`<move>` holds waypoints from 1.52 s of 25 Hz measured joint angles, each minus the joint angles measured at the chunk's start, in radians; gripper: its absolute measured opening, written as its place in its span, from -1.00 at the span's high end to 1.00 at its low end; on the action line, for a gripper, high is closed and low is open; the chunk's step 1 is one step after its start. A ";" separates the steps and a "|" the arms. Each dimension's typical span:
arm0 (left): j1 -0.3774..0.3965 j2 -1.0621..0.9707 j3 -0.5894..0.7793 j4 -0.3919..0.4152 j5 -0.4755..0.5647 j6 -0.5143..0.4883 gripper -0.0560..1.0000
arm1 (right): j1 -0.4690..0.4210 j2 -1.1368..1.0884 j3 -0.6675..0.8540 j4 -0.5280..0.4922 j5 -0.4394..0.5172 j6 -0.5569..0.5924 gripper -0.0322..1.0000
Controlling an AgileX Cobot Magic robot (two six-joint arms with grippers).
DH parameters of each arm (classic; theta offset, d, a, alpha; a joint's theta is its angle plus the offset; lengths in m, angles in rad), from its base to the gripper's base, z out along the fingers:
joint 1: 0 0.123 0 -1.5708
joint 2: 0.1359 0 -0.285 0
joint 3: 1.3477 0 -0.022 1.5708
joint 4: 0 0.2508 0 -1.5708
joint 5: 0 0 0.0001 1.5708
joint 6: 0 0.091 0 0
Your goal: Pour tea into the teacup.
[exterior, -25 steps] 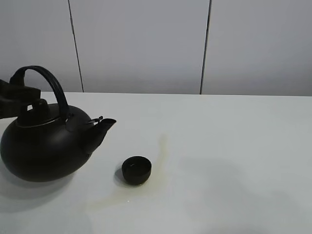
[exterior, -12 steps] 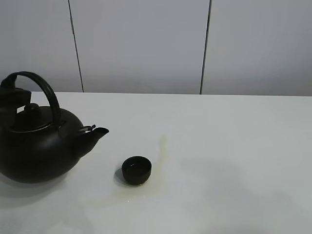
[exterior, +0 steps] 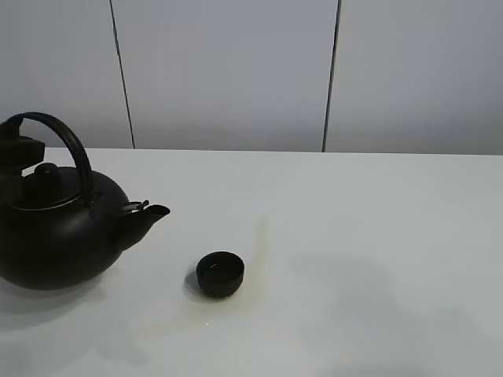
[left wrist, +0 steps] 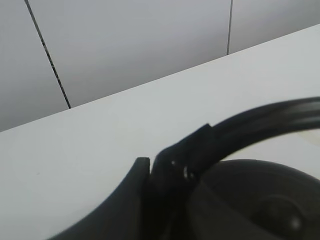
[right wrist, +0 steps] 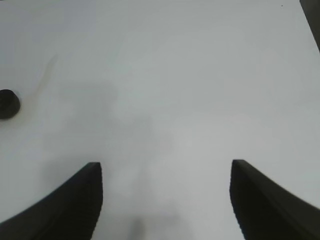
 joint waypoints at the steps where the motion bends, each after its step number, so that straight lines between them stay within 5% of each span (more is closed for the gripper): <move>1: 0.000 0.000 0.000 0.000 0.000 -0.001 0.71 | 0.000 0.000 0.000 0.000 0.000 0.000 -0.02; 38: 0.000 0.078 -0.001 0.033 -0.028 0.043 0.71 | 0.000 0.000 0.000 0.000 0.001 0.000 -0.02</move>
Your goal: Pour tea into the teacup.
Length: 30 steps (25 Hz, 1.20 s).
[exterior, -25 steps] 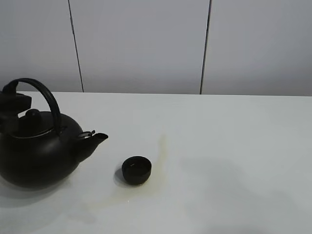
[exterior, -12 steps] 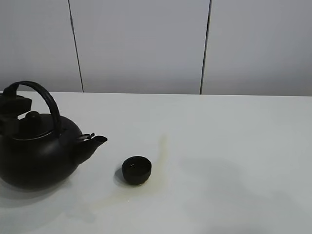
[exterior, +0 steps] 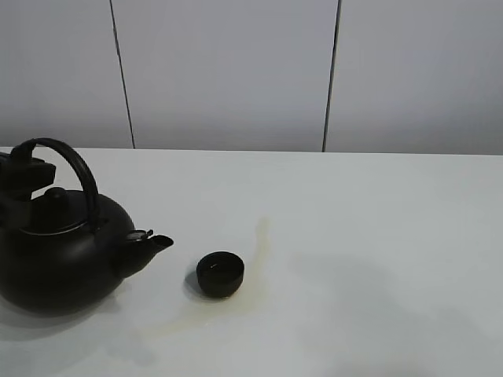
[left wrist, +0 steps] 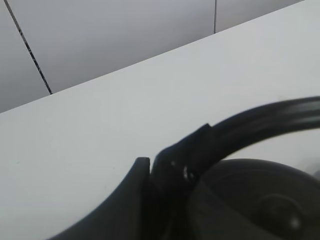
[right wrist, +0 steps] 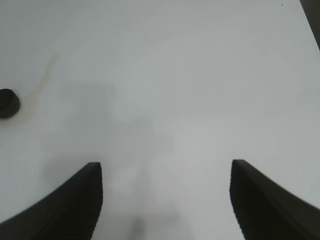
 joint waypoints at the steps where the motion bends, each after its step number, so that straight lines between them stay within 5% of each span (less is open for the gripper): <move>1: 0.000 0.000 0.000 0.000 0.001 0.001 0.71 | 0.000 0.000 0.000 0.000 0.000 0.000 -0.02; 23: 0.000 0.006 0.000 -0.114 0.043 -0.023 0.71 | 0.000 0.000 0.000 0.000 -0.001 0.000 -0.02; 30: 0.001 0.098 -0.006 -0.098 -0.049 0.011 0.71 | 0.000 0.000 0.000 0.000 -0.001 0.000 -0.02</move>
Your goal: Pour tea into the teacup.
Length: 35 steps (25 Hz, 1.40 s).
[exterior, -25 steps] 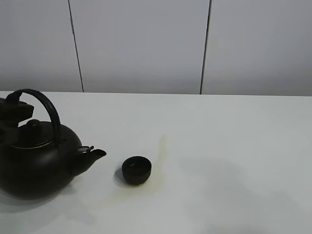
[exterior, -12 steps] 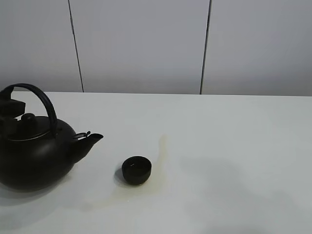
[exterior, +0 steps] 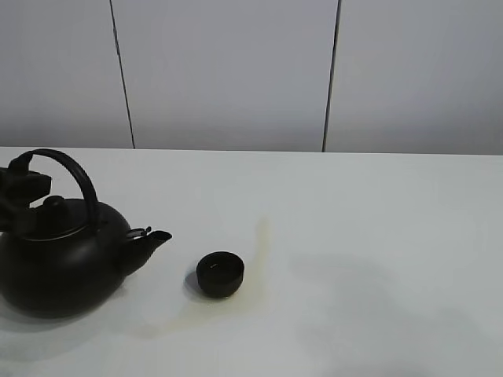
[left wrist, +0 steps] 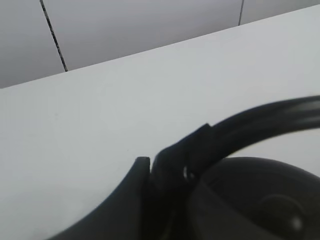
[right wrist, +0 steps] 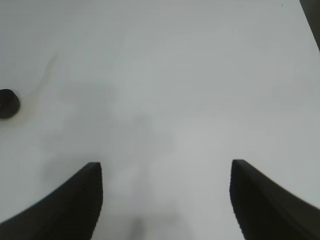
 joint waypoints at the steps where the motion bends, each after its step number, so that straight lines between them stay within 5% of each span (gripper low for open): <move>1: 0.000 0.002 0.000 -0.001 -0.004 0.000 0.71 | 0.000 0.000 0.000 0.000 0.000 0.000 -0.02; 9: 0.000 0.002 0.000 -0.002 -0.004 0.000 0.70 | 0.000 0.000 0.000 0.000 0.000 0.000 -0.02; 18: 0.000 0.002 -0.005 0.016 -0.065 -0.039 0.28 | 0.000 0.000 0.000 0.000 0.002 0.000 -0.02; 35: 0.020 -0.034 0.095 0.003 -0.075 -0.062 0.26 | 0.000 0.000 0.000 0.000 0.001 0.000 -0.02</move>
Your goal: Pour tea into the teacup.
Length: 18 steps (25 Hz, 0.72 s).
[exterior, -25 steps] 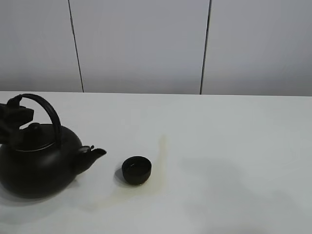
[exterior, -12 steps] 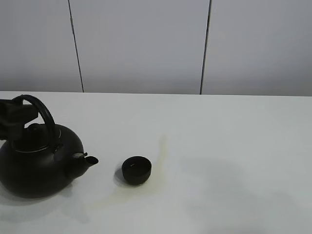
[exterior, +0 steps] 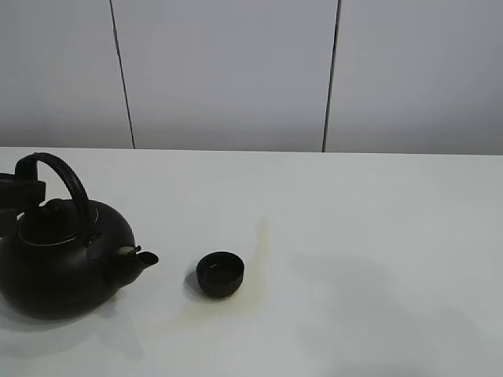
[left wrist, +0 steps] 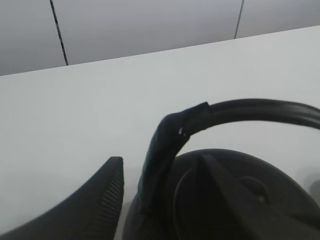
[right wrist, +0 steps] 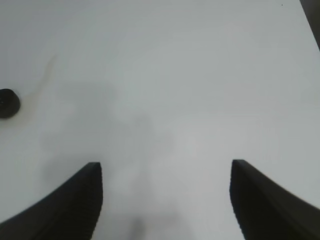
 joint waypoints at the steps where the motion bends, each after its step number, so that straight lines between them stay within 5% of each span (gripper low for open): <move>1: 0.008 -0.011 0.007 -0.001 0.000 -0.002 0.26 | 0.000 0.000 0.000 0.000 0.000 0.000 -0.02; 11: 0.133 -0.103 0.099 -0.002 -0.007 -0.016 0.26 | 0.000 0.000 0.000 0.003 -0.002 0.000 -0.02; 18: 0.172 -0.124 0.007 -0.041 0.024 -0.228 0.26 | 0.000 0.000 0.000 0.003 -0.001 0.000 -0.02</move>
